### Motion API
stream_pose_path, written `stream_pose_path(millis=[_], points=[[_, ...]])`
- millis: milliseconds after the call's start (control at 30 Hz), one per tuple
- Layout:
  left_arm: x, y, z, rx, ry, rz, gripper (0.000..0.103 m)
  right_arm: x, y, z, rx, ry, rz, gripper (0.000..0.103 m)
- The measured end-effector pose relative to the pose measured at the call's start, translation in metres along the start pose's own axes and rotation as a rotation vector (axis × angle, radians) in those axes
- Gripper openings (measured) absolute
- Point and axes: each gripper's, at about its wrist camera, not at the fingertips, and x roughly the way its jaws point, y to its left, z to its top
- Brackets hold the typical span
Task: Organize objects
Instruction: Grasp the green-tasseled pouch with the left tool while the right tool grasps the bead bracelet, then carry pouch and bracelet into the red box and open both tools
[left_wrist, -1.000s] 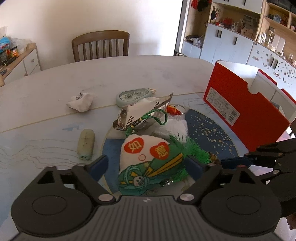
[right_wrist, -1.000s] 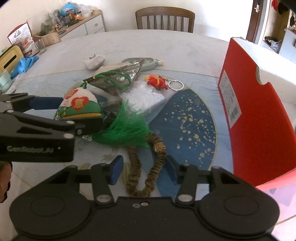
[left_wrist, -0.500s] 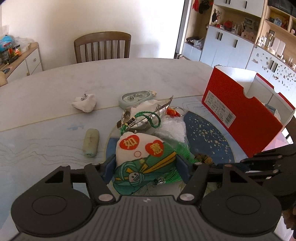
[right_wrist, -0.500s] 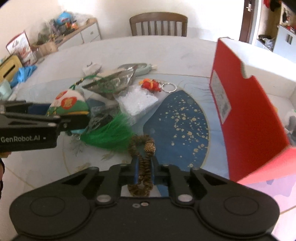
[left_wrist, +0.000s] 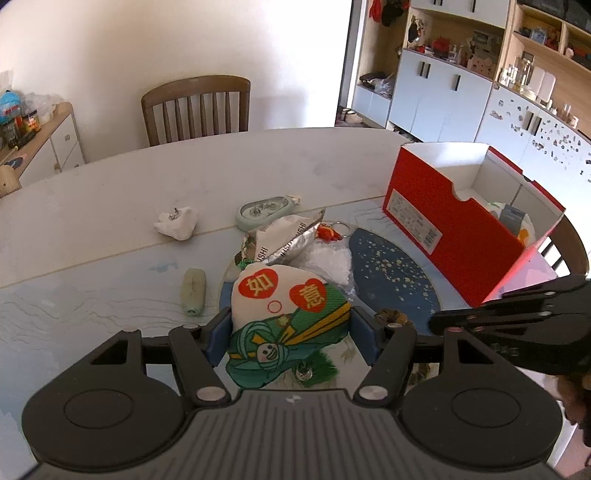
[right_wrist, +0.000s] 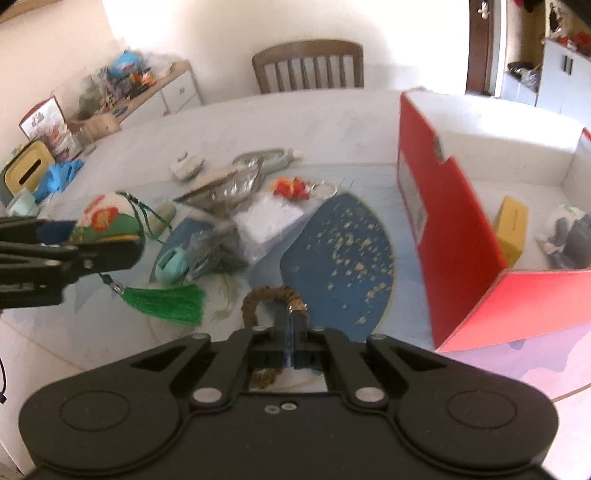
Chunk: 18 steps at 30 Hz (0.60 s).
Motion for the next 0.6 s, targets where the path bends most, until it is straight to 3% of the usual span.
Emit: stream_pose_path(millis=[33, 100, 200, 433, 600], points=[[-0.002, -0.002, -0.001, 0.005, 0.000, 0.001, 0.067, 0.003, 0.000, -0.001, 0.003, 0.002, -0.002, 0.006], [-0.005, -0.004, -0.004, 0.014, 0.002, 0.005, 0.067, 0.007, 0.001, -0.003, 0.001, 0.016, -0.008, 0.021], [-0.008, -0.004, -0.010, 0.016, 0.016, 0.014, 0.067, 0.015, 0.003, -0.004, -0.002, 0.026, -0.016, 0.024], [-0.012, -0.002, -0.019, -0.001, 0.034, 0.035, 0.067, 0.027, 0.006, -0.006, -0.036, 0.034, -0.060, 0.023], [-0.014, -0.004, -0.019, 0.002, 0.042, 0.033, 0.067, 0.028, 0.015, -0.008, -0.116, 0.027, -0.091, 0.006]])
